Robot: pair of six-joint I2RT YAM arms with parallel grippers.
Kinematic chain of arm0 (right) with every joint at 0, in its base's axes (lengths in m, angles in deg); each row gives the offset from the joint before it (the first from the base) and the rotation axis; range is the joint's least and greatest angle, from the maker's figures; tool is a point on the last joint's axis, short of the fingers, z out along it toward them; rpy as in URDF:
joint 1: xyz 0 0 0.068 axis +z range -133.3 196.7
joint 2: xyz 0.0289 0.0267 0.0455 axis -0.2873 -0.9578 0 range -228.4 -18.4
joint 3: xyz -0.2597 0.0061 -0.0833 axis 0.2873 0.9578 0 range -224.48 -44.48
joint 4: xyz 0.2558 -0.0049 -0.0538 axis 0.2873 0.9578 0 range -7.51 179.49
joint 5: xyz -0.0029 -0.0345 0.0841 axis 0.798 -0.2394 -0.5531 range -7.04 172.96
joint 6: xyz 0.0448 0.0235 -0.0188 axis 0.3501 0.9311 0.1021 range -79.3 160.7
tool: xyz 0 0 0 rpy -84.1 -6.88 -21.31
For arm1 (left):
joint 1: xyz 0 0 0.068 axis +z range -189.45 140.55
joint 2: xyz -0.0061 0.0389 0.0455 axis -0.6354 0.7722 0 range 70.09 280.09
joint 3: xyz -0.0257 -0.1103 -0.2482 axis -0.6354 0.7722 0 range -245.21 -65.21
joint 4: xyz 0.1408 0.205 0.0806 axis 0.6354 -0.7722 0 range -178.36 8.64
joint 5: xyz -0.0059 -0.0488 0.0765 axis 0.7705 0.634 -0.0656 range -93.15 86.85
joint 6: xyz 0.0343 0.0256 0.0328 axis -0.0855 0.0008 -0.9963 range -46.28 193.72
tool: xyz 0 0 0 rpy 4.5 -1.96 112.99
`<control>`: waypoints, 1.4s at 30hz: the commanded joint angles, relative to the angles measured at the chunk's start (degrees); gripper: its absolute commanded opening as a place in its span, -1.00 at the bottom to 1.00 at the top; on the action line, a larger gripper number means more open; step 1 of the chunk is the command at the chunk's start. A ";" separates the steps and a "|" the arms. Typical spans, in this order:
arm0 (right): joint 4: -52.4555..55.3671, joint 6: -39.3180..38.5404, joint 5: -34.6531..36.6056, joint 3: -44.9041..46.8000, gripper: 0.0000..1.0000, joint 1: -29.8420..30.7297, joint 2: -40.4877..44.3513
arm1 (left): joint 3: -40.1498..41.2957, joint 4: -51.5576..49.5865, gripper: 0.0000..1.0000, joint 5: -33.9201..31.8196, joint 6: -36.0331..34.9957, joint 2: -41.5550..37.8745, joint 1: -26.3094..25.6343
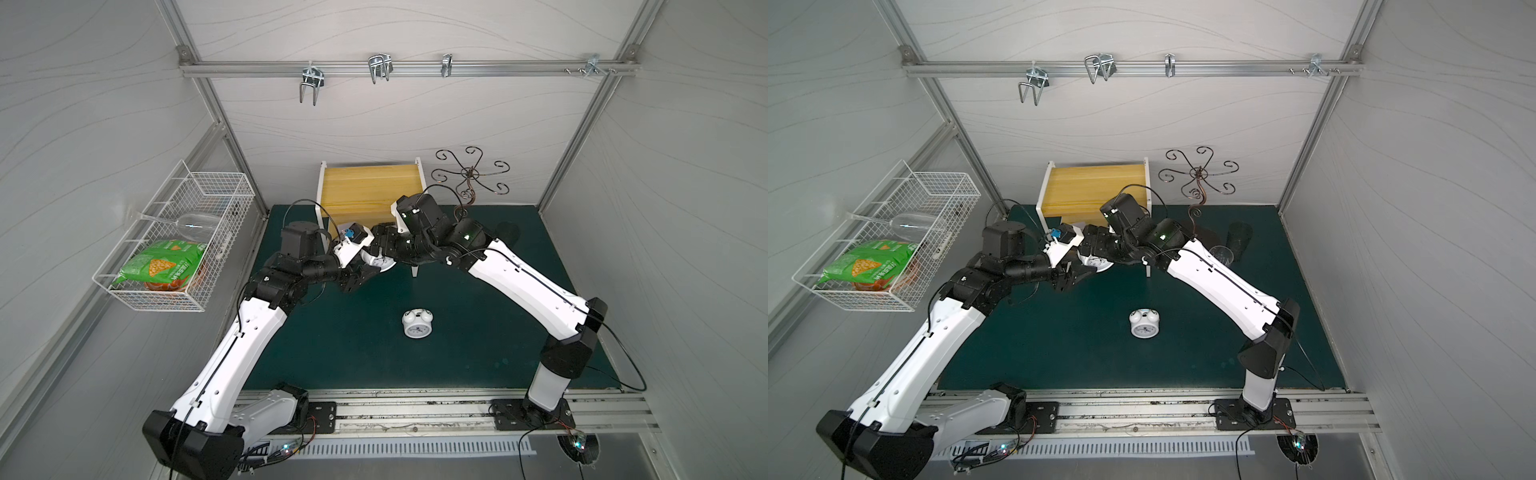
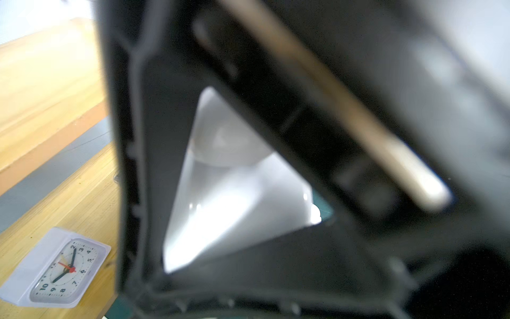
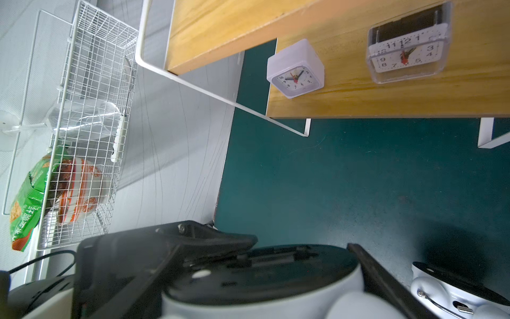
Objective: Place the alarm clocks on the shelf by style
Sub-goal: Place the alarm on the shelf.
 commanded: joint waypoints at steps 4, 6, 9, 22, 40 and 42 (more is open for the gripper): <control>-3.95 0.76 0.43 0.97 0.47 0.35 3.17 | -1.42 2.59 0.02 1.99 1.24 -0.80 -0.25; -4.36 0.76 0.62 1.33 0.51 0.35 3.47 | -1.34 2.59 -0.02 2.05 1.34 -0.84 -0.28; -5.20 0.76 0.89 2.20 0.54 0.20 4.14 | -1.27 2.50 -0.07 2.12 1.77 -0.97 -0.24; -21.26 2.12 6.43 19.38 0.98 -0.01 15.57 | -0.90 3.03 -0.25 1.57 7.37 -1.56 -0.25; -43.30 8.44 26.25 38.58 0.98 10.93 20.69 | -0.61 3.45 -0.25 0.50 9.96 -1.95 -0.25; -44.33 9.05 27.27 39.08 0.98 11.61 20.33 | -0.59 3.31 -0.25 0.39 9.96 -1.98 -0.24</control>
